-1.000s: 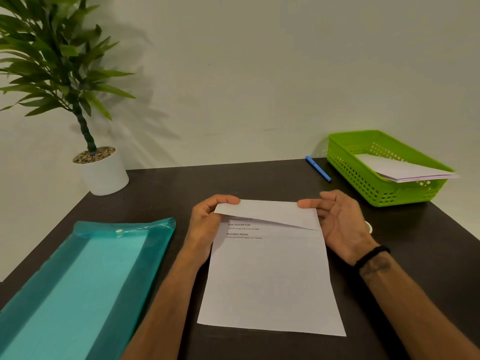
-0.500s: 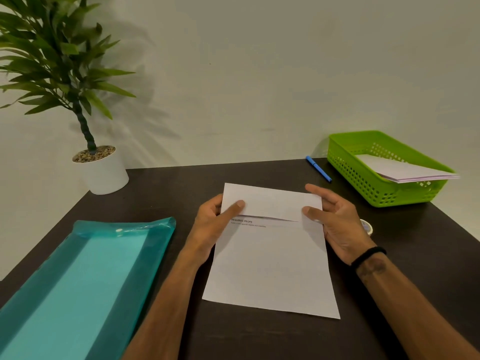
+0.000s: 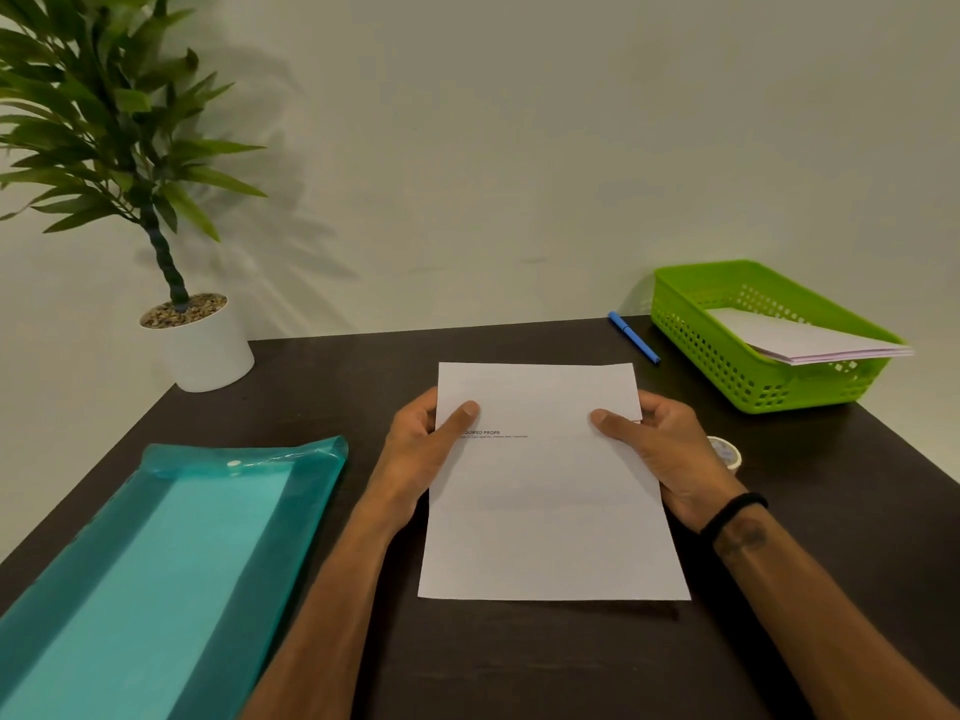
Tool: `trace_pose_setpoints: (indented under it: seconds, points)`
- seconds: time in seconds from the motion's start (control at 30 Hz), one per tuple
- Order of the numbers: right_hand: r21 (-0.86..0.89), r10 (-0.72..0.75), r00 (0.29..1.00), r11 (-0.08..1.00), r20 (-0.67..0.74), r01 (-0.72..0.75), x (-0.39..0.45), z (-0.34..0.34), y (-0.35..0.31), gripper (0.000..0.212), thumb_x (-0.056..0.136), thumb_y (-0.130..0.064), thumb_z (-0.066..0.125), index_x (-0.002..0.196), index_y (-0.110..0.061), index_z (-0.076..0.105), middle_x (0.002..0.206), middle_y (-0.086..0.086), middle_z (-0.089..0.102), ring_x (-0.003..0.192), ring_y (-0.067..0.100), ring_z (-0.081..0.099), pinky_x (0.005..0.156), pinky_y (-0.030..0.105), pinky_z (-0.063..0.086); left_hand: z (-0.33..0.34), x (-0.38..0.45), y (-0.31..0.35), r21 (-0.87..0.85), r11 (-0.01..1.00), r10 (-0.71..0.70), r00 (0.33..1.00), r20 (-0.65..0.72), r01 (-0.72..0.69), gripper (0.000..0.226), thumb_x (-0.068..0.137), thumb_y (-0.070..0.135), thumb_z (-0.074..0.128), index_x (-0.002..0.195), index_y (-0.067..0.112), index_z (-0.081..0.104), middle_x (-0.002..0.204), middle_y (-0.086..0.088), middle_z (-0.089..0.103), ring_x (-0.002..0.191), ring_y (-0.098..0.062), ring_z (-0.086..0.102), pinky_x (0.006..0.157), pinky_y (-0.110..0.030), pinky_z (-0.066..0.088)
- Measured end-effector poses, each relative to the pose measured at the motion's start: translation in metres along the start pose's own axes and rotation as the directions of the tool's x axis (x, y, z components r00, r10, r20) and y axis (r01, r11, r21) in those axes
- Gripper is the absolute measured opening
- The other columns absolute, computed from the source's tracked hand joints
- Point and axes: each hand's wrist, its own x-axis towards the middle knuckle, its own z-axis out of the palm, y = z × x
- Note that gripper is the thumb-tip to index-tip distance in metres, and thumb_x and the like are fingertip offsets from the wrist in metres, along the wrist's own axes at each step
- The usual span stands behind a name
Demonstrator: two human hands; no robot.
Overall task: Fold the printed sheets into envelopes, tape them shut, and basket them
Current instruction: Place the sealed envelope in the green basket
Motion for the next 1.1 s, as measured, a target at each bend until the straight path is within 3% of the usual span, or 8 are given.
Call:
trace_pose_setpoints:
  seconds: [0.3,0.5,0.8,0.97,1.1]
  points:
    - [0.062,0.036,0.999,0.997,0.008,-0.036,-0.001,-0.003,-0.002,0.031,0.093,-0.003,0.071,0.121,-0.016,0.071,0.108,0.008,0.080,0.096,0.032,0.077,0.088,0.051,0.061,-0.005,-0.002,0.003,-0.196,0.977,-0.073,0.996,0.042,0.080,0.034,0.096,0.021,0.069,0.130,0.020,0.066,0.116,-0.006,0.077,0.102,-0.032,0.076,0.094,-0.056,0.058]
    - [0.137,0.048,0.999,0.989,0.017,-0.050,-0.001,-0.004,-0.002,0.030,0.094,0.003,0.066,0.118,-0.013,0.072,0.109,0.011,0.079,0.101,0.037,0.075,0.093,0.054,0.058,-0.007,-0.001,0.005,-0.270,0.954,-0.130,0.992,0.010,0.127,0.032,0.093,0.019,0.073,0.125,0.017,0.069,0.114,-0.009,0.077,0.103,-0.035,0.075,0.095,-0.058,0.058]
    - [0.102,0.046,0.999,0.994,-0.024,-0.043,0.003,-0.004,0.001,0.031,0.100,0.006,0.051,0.106,-0.007,0.078,0.106,0.016,0.079,0.106,0.036,0.073,0.099,0.050,0.056,-0.008,-0.003,0.010,-0.255,0.959,-0.135,0.990,-0.034,0.122,0.022,0.096,0.016,0.068,0.117,0.018,0.074,0.104,-0.009,0.079,0.087,-0.025,0.078,0.064,-0.035,0.062]
    - [0.113,0.072,0.995,0.992,-0.066,-0.064,0.003,-0.005,-0.002,0.032,0.102,-0.001,0.047,0.107,-0.006,0.078,0.110,0.013,0.078,0.109,0.031,0.073,0.102,0.048,0.056,-0.005,-0.004,0.011,-0.260,0.951,-0.197,0.975,-0.100,0.166,0.022,0.091,0.026,0.076,0.111,0.017,0.077,0.100,-0.017,0.077,0.087,-0.034,0.076,0.072,-0.043,0.064]
    - [0.218,0.094,0.995,0.972,-0.029,-0.086,0.001,-0.006,-0.004,0.033,0.101,-0.010,0.045,0.115,-0.005,0.075,0.120,0.014,0.075,0.115,0.029,0.070,0.105,0.048,0.053,-0.004,0.000,0.010,-0.257,0.956,-0.184,0.973,-0.142,0.143,0.013,0.092,0.018,0.074,0.102,0.018,0.083,0.104,-0.010,0.078,0.099,-0.035,0.074,0.087,-0.048,0.063]
